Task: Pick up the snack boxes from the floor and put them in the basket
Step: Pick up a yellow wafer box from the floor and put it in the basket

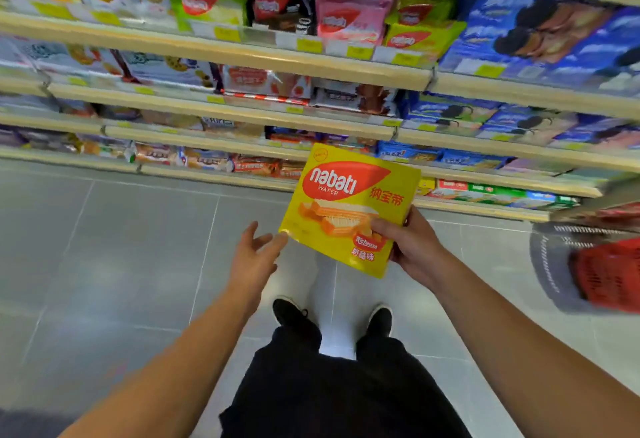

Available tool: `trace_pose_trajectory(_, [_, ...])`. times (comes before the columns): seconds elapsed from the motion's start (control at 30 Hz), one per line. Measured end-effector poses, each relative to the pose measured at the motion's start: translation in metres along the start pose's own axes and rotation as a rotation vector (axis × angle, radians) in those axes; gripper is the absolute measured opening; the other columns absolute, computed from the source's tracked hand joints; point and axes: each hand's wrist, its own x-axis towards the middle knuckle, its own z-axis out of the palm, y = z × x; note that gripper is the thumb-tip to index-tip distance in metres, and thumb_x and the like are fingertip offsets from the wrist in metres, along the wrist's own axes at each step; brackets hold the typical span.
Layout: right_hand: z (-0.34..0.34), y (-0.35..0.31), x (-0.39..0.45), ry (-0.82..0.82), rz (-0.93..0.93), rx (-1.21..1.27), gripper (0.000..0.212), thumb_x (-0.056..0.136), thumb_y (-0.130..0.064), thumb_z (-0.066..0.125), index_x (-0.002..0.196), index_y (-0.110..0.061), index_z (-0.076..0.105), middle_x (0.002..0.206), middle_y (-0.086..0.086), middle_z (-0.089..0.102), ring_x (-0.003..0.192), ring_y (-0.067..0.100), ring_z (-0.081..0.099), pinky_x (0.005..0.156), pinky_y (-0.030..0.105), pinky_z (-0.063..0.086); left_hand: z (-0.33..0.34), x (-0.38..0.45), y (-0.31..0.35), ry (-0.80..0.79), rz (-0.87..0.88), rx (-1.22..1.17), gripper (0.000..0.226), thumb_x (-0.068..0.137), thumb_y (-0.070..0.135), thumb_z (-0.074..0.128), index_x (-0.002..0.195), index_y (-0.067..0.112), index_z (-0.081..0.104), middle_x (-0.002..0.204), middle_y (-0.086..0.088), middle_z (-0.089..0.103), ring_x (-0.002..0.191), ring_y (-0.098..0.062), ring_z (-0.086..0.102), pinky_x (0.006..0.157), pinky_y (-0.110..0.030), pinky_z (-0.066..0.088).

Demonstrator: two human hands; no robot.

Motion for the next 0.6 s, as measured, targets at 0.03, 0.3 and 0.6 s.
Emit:
trace_pose_trajectory(0.03, [-0.016, 0.001, -0.007, 0.010, -0.001, 0.009, 0.052, 0.082, -0.008, 0.073, 0.128, -0.020, 0.052, 0.118, 0.007, 0.070, 0.100, 0.029, 0.070, 0.082, 0.053, 0.057, 0.008, 0.000, 0.010, -0.027, 0.050, 0.050, 0.085, 0.074, 0.046, 0.071, 0.146, 0.035, 0.027, 0.132, -0.002, 0.052, 0.113, -0.022, 0.058, 0.094, -0.044, 0.049])
trace_pose_trajectory(0.3, [-0.169, 0.006, -0.095, 0.019, -0.096, 0.103, 0.053, 0.084, -0.008, 0.071, 0.132, -0.019, 0.049, 0.121, 0.008, 0.068, 0.106, 0.033, 0.067, 0.088, 0.054, 0.054, 0.180, -0.046, 0.060, -0.429, 0.384, 0.304, 0.075, 0.081, 0.040, 0.072, 0.140, 0.053, 0.029, 0.135, 0.010, 0.052, 0.123, -0.016, 0.051, 0.096, -0.043, 0.049])
trace_pose_trajectory(0.6, [-0.333, 0.015, -0.200, 0.460, -0.530, 0.099, 0.084, 0.085, -0.011, 0.073, 0.147, -0.037, 0.023, 0.115, -0.011, 0.065, 0.091, 0.000, 0.069, 0.073, 0.028, 0.058, 0.374, -0.158, 0.015, -0.492, 0.575, 0.318, 0.070, 0.088, 0.026, 0.067, 0.140, 0.053, 0.030, 0.121, 0.013, 0.055, 0.117, -0.016, 0.053, 0.096, -0.049, 0.049])
